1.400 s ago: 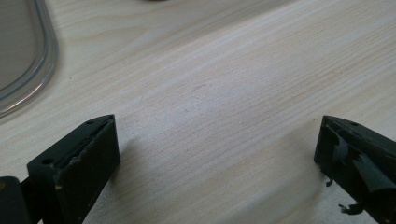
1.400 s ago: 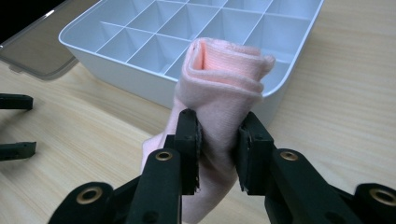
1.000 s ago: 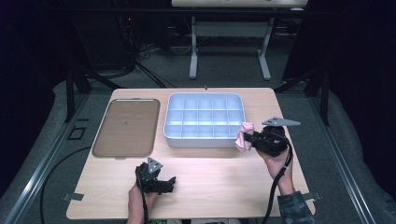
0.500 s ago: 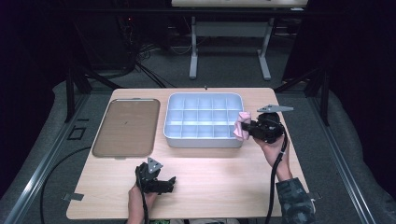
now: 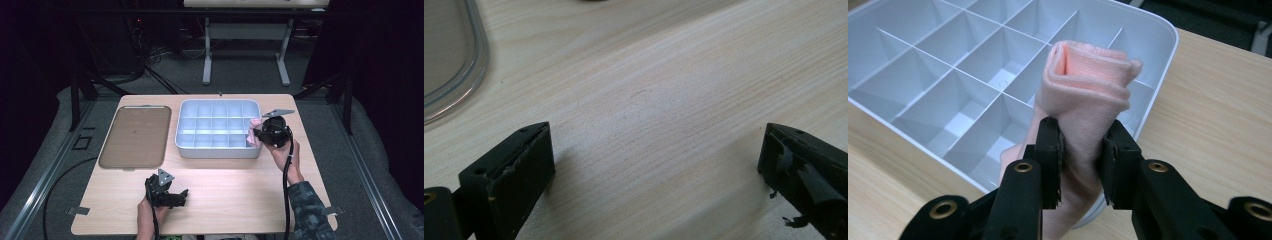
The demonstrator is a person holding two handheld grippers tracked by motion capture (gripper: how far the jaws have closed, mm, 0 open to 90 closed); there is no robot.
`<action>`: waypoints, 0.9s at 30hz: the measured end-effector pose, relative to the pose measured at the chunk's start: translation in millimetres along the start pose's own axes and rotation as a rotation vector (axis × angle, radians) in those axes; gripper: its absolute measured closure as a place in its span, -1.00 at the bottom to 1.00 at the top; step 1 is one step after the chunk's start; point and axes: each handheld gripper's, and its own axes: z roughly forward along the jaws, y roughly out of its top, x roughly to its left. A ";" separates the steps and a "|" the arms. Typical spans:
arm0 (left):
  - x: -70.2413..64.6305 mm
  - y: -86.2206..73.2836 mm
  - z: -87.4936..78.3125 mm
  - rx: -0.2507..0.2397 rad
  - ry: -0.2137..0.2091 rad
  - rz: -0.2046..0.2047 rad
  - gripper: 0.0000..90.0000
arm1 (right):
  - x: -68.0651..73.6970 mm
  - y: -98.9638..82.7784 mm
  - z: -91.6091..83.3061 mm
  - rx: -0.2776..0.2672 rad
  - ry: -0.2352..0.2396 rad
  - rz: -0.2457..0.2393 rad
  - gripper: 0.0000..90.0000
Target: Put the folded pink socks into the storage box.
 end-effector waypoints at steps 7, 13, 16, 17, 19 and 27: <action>0.2 0.0 0.0 0.001 -0.002 -0.001 -0.96 | 3.4 0.5 18.4 0.058 -0.013 -0.025 0.61; 0.1 0.0 0.0 0.000 -0.001 0.000 -0.96 | 3.1 -1.6 30.6 0.111 0.010 -0.040 0.60; 0.2 -0.1 -0.1 0.000 -0.002 0.000 -0.96 | 5.4 -3.8 36.2 0.145 -0.012 -0.069 0.60; 0.2 -0.1 -0.1 0.000 -0.003 0.000 -0.96 | 6.1 -4.5 38.0 0.156 -0.013 -0.065 0.59; 0.2 -0.1 0.0 0.000 -0.003 0.000 -0.96 | 6.6 -5.4 41.2 0.182 -0.034 -0.073 0.59; 0.3 -0.1 -0.1 0.001 -0.003 0.000 -0.96 | 8.9 -16.2 52.6 0.222 -0.042 -0.096 0.55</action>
